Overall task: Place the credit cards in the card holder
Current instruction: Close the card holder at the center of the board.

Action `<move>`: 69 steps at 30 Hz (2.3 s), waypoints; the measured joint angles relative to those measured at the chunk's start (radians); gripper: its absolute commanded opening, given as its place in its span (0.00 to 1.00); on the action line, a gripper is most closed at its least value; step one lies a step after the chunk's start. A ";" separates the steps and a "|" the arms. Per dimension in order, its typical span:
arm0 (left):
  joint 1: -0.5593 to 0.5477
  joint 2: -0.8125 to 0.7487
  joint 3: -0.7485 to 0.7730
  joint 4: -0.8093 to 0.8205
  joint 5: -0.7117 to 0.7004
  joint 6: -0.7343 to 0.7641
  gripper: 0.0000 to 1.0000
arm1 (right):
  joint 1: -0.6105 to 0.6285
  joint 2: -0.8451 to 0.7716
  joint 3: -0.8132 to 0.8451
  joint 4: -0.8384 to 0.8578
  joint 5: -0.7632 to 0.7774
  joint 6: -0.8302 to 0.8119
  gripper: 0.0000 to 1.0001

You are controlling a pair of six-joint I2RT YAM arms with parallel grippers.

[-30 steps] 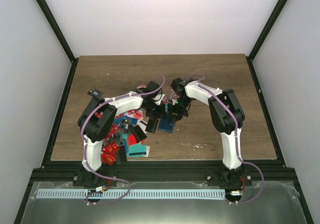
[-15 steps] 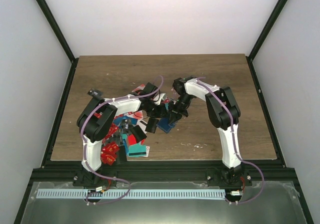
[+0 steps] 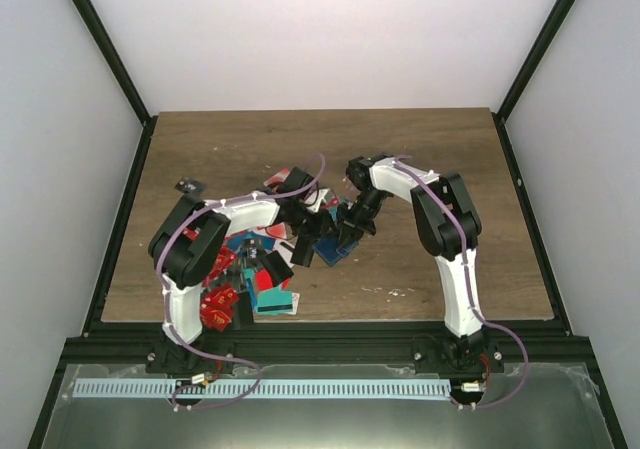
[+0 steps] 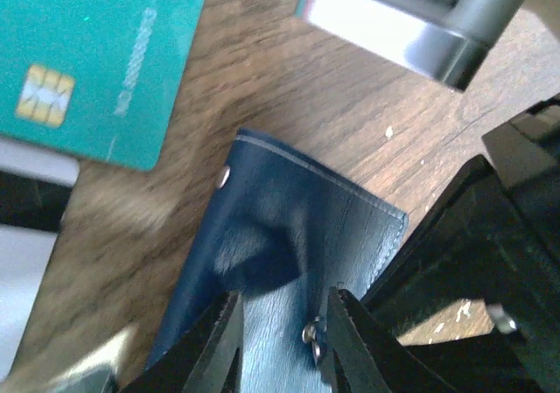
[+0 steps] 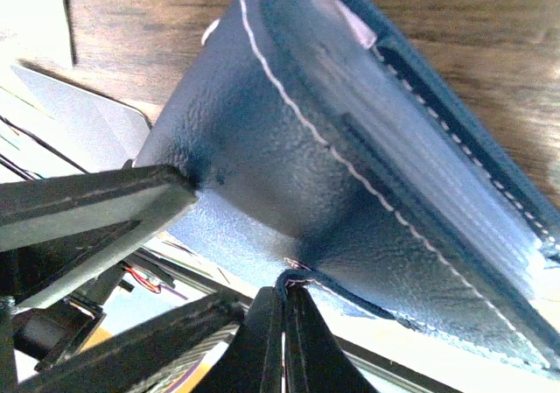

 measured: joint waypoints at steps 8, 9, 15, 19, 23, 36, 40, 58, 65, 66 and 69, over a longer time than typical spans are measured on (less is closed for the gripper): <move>0.003 -0.052 -0.035 -0.085 -0.019 0.042 0.34 | 0.001 -0.038 -0.034 0.063 0.026 0.014 0.01; 0.005 -0.058 -0.044 -0.082 -0.018 0.045 0.34 | 0.001 -0.042 -0.036 0.073 0.028 0.018 0.01; 0.010 -0.076 -0.081 -0.061 -0.018 0.064 0.32 | 0.001 -0.070 -0.061 0.142 0.042 0.031 0.01; 0.010 -0.077 -0.090 -0.050 -0.023 0.064 0.29 | 0.001 -0.084 -0.084 0.168 0.043 0.033 0.01; 0.009 -0.077 -0.090 -0.051 -0.037 0.057 0.28 | 0.000 -0.092 -0.095 0.183 0.044 0.032 0.01; -0.018 -0.071 -0.069 -0.078 -0.109 0.020 0.27 | -0.027 -0.104 -0.108 0.245 0.029 0.025 0.01; -0.021 -0.068 -0.058 -0.092 -0.119 0.014 0.27 | -0.028 -0.104 -0.111 0.249 0.020 0.022 0.01; -0.028 -0.053 -0.023 -0.140 -0.139 0.014 0.26 | -0.038 -0.104 -0.144 0.262 -0.050 -0.081 0.01; -0.028 -0.055 -0.022 -0.137 -0.137 0.016 0.26 | -0.039 -0.094 -0.138 0.259 -0.056 -0.079 0.05; -0.028 -0.055 -0.022 -0.137 -0.136 0.016 0.26 | -0.039 -0.087 -0.130 0.253 -0.058 -0.076 0.07; -0.028 -0.055 -0.022 -0.136 -0.134 0.019 0.26 | -0.039 -0.069 -0.114 0.242 -0.064 -0.068 0.09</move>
